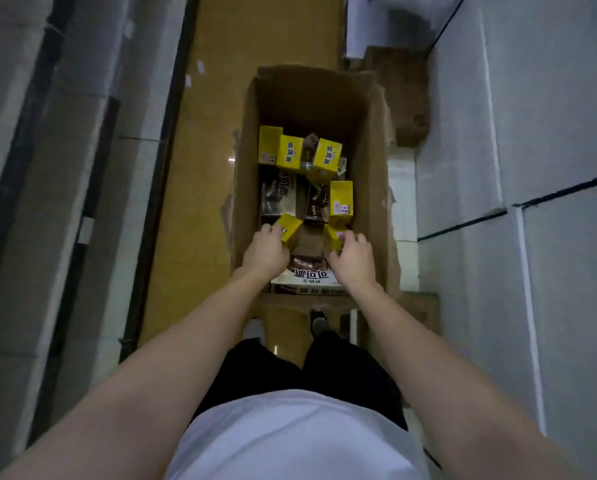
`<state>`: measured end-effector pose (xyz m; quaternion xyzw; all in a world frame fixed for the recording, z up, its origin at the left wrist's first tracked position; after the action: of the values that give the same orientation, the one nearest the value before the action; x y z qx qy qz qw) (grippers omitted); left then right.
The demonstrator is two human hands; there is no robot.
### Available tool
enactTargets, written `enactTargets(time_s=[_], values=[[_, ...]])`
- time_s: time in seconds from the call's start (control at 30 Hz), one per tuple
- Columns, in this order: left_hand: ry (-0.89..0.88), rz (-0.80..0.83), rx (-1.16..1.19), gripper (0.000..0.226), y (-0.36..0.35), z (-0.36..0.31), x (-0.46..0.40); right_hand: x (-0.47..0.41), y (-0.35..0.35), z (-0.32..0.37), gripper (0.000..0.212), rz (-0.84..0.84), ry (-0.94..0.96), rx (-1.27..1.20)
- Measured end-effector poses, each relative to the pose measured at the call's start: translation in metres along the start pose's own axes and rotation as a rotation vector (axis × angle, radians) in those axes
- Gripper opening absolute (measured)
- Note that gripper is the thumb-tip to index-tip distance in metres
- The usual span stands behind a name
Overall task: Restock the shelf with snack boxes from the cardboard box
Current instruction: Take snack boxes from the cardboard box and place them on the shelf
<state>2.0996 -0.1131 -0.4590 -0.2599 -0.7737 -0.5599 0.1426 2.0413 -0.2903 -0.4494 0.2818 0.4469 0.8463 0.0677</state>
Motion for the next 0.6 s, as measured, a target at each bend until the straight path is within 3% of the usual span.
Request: enactTargets(time_s=[0.2,0.37,0.53,0.6], values=[[0.153,0.096,-0.05,0.061,-0.047,-0.012,-0.048,-0.065,-0.019,-0.022,0.047,0.132,-0.027,0.131],[0.235,0.074,-0.071,0.065,-0.079,-0.003,-0.089,-0.109,-0.057,-0.038,0.05,0.209,-0.001,0.226],[0.324,0.181,-0.15,0.109,-0.111,0.015,-0.124,-0.135,-0.096,-0.062,0.05,0.274,-0.019,0.346],[0.365,0.189,-0.162,0.105,-0.119,0.02,-0.131,-0.139,-0.109,-0.066,0.043,0.263,-0.008,0.386]])
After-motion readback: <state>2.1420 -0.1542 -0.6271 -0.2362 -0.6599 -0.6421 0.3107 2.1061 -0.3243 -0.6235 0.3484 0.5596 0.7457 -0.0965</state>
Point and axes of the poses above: each hand's wrist, its own x-axis away from the middle knuckle, its own y-axis out of the back of the hand, z = x × y, the point moved 2 cm from there along -x, towards the middle knuckle, and after that the axes turned 7 degrees about -x, right-handed, at the moved point
